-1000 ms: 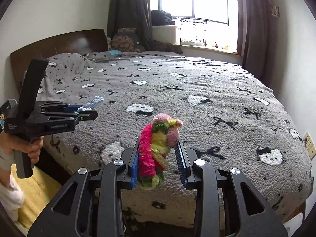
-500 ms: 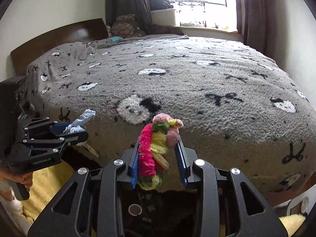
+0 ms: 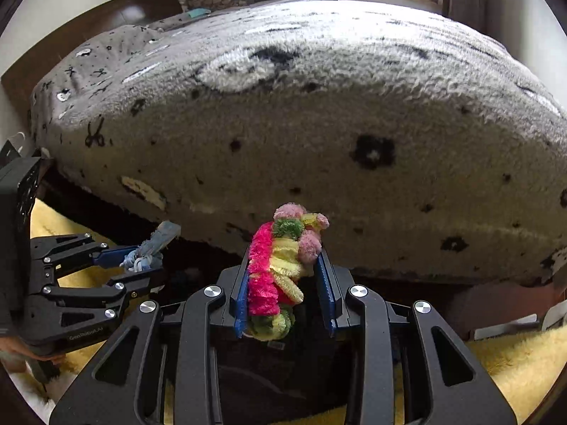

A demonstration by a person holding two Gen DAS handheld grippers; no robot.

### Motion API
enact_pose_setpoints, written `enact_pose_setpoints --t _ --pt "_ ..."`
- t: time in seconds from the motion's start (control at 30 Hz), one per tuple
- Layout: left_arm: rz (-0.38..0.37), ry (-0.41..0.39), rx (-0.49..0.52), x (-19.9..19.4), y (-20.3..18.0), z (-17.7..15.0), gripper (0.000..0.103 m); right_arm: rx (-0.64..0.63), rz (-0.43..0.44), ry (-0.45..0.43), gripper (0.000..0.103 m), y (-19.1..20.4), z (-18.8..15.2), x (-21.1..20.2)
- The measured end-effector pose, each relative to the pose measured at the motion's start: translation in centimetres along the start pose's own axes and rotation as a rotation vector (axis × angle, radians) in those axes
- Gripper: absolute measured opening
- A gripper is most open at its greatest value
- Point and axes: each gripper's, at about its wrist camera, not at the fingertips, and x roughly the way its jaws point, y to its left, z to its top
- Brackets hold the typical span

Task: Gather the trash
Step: 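Carry sock with left tool while right tool carries pipe-cleaner toy to bin, then open both tools over the bin to drop sock and toy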

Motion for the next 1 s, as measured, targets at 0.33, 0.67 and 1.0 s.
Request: enact_pose_setpoints --t 0.33,0.67,1.0 --pt "-0.023 0.120 -0.021 4.9 0.8 -0.7 0.033 0.093 0.045 0.153 0.033 -1.2 -1.6 4.2" --pt "-0.062 0.200 -0.035 8.3 1.4 -1.2 0.035 0.093 0.060 0.253 0.034 -1.0 -2.9 8.1" --pt "-0.035 0.205 -0.038 8.8 1.7 -0.9 0.054 0.107 0.073 0.254 0.049 -0.7 -2.5 8.6"
